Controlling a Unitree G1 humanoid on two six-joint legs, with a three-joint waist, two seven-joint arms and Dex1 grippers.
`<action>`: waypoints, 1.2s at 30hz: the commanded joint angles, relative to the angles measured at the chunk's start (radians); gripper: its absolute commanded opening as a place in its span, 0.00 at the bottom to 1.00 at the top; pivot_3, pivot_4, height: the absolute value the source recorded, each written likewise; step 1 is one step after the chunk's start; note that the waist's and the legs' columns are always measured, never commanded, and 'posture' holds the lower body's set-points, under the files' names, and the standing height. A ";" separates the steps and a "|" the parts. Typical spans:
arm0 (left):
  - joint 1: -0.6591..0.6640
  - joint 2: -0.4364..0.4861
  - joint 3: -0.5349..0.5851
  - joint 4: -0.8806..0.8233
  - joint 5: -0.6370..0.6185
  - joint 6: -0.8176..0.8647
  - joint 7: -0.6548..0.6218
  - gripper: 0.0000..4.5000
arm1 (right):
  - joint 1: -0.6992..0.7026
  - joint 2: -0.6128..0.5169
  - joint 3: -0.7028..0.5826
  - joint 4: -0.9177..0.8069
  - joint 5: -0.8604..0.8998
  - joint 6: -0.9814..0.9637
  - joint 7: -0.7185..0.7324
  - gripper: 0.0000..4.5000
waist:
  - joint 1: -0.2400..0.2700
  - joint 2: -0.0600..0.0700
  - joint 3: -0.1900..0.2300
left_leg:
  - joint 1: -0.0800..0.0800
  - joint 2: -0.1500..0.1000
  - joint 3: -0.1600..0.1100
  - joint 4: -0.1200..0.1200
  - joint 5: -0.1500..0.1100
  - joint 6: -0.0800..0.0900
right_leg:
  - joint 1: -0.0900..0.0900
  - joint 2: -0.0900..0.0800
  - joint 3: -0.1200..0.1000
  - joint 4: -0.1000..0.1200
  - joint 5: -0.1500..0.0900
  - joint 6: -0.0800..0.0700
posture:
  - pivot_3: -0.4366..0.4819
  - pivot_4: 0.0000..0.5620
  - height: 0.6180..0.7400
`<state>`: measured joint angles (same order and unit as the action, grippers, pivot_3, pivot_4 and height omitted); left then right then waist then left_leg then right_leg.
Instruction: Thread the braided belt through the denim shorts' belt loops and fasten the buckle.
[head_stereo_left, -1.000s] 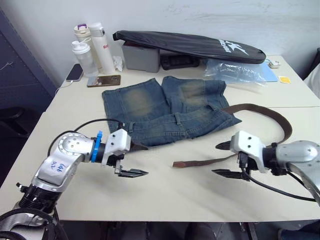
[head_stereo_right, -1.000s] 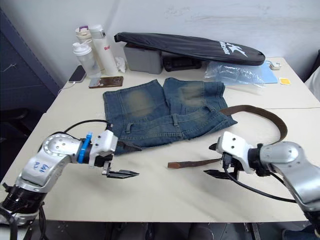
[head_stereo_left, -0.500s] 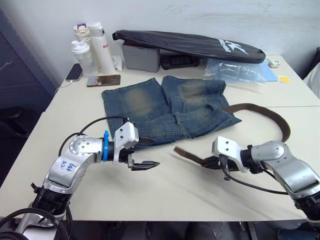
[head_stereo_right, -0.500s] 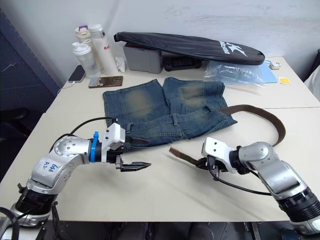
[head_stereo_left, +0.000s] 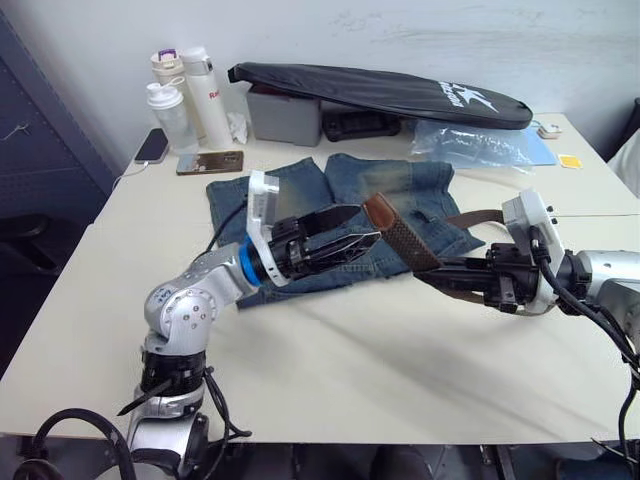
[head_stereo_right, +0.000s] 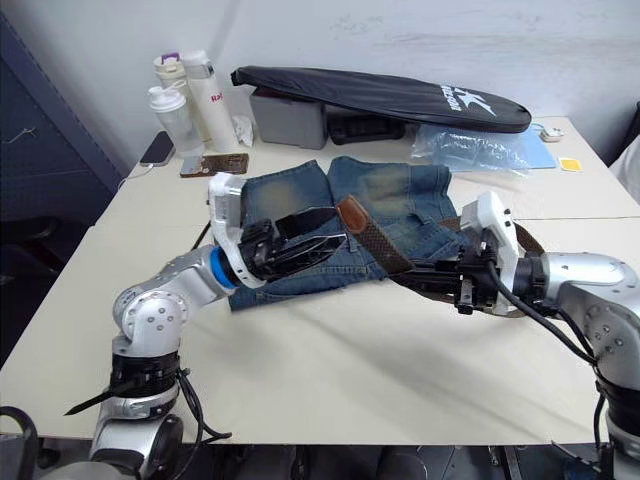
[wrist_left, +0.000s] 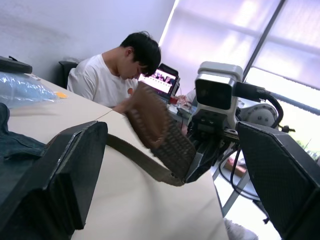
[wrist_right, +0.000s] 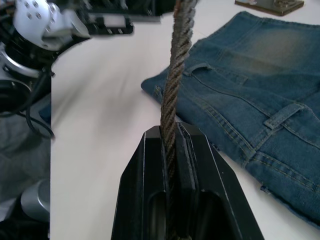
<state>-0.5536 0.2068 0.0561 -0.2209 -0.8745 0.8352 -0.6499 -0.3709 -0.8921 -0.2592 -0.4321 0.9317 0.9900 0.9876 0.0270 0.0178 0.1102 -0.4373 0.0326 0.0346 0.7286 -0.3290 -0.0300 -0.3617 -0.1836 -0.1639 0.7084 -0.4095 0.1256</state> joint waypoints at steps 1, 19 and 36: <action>-0.037 -0.013 -0.043 0.025 0.018 -0.012 -0.015 1.00 | -0.034 -0.008 -0.048 -0.040 0.074 0.017 -0.030 0.01 | 0.000 0.000 0.000 | 0.000 0.000 0.000 0.001 0.000 0.000 | -0.001 0.000 0.000 0.000 0.000 0.000 | 0.48 0.27 0.03; -0.133 -0.064 -0.104 0.212 0.072 -0.053 -0.121 0.07 | 0.023 -0.018 -0.001 -0.036 -0.031 -0.108 -0.049 0.00 | 0.000 0.000 0.000 | 0.000 0.000 0.003 -0.003 0.001 0.001 | 0.001 0.000 -0.001 -0.004 0.001 0.002 | 0.48 0.27 0.03; -0.199 -0.248 -0.031 0.309 0.018 0.061 0.123 0.00 | 0.294 0.042 -0.505 -0.148 0.399 0.076 -0.417 0.71 | 0.029 0.000 0.000 | -0.001 0.000 0.003 0.001 0.001 0.003 | 0.002 -0.001 -0.005 -0.009 0.002 0.004 | 0.48 0.27 0.03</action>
<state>-0.6959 0.0059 -0.0192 0.0612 -0.8153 0.8575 -0.6022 -0.1516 -0.9104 -0.7175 -0.4552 1.1768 1.0467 0.7337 0.0556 0.0179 0.1102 -0.4388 0.0327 0.0376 0.7293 -0.3275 -0.0271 -0.3592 -0.1843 -0.1688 0.6988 -0.4075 0.1292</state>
